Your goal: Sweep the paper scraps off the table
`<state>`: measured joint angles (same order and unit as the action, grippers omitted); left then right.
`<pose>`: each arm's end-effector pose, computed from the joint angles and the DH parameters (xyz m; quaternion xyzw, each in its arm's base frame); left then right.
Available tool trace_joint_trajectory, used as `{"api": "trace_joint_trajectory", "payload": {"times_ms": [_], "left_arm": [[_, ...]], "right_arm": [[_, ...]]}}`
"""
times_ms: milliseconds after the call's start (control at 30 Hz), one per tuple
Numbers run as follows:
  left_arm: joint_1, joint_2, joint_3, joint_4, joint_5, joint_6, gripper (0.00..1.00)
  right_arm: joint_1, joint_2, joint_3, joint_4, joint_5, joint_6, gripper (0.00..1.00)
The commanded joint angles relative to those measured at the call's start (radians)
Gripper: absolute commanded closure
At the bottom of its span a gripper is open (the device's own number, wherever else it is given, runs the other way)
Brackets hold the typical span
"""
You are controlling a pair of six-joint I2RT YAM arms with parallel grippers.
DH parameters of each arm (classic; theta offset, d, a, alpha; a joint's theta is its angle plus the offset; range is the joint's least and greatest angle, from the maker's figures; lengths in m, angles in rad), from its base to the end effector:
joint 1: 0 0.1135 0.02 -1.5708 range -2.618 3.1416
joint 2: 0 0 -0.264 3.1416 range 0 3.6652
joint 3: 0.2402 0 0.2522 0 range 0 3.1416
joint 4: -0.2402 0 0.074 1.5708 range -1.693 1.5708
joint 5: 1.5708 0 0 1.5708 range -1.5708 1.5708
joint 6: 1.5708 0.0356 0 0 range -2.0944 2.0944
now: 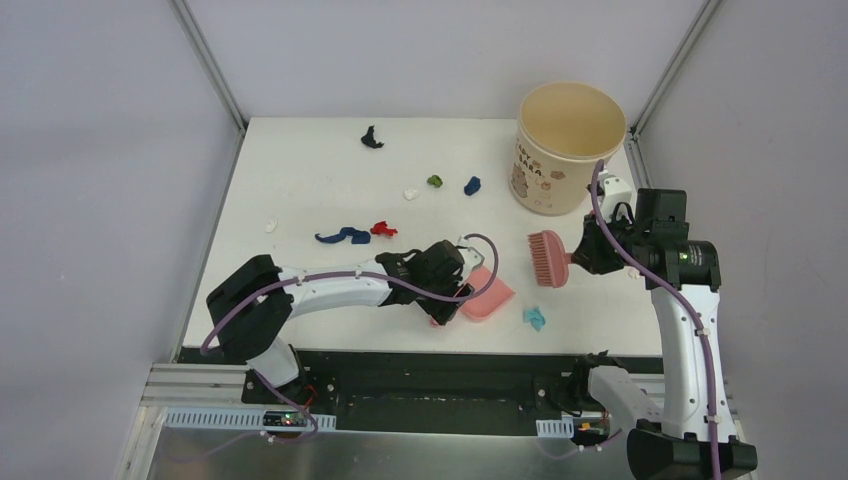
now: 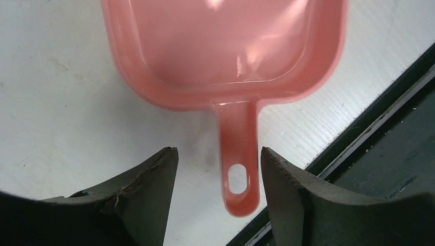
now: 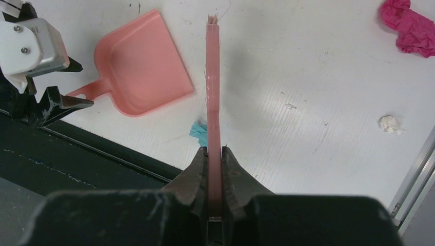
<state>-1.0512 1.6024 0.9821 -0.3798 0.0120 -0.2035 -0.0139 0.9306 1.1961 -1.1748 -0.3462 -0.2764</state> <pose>0.1594 -0.2795 0.1916 0.3962 0.8739 -0.1699 0.2245 0.1491 0.0100 0.3626 -0.1774 0.9163 0.1149 0.3401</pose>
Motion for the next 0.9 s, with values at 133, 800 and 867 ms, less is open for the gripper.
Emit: {"api": "trace_joint_trajectory", "payload": {"times_ms": [133, 800, 867], "left_arm": [[-0.055, -0.056, -0.025, 0.087, 0.039, 0.012, 0.41], [-0.086, -0.073, -0.014, 0.049, 0.030, -0.041, 0.84], [-0.093, -0.084, 0.044, -0.031, 0.063, -0.032, 0.93]], "right_arm": [[-0.007, 0.001, 0.039, 0.025, -0.027, 0.020, 1.00], [-0.008, 0.029, 0.037, 0.012, 0.084, -0.043, 1.00], [-0.008, 0.042, 0.053, -0.002, 0.160, -0.084, 1.00]]}}
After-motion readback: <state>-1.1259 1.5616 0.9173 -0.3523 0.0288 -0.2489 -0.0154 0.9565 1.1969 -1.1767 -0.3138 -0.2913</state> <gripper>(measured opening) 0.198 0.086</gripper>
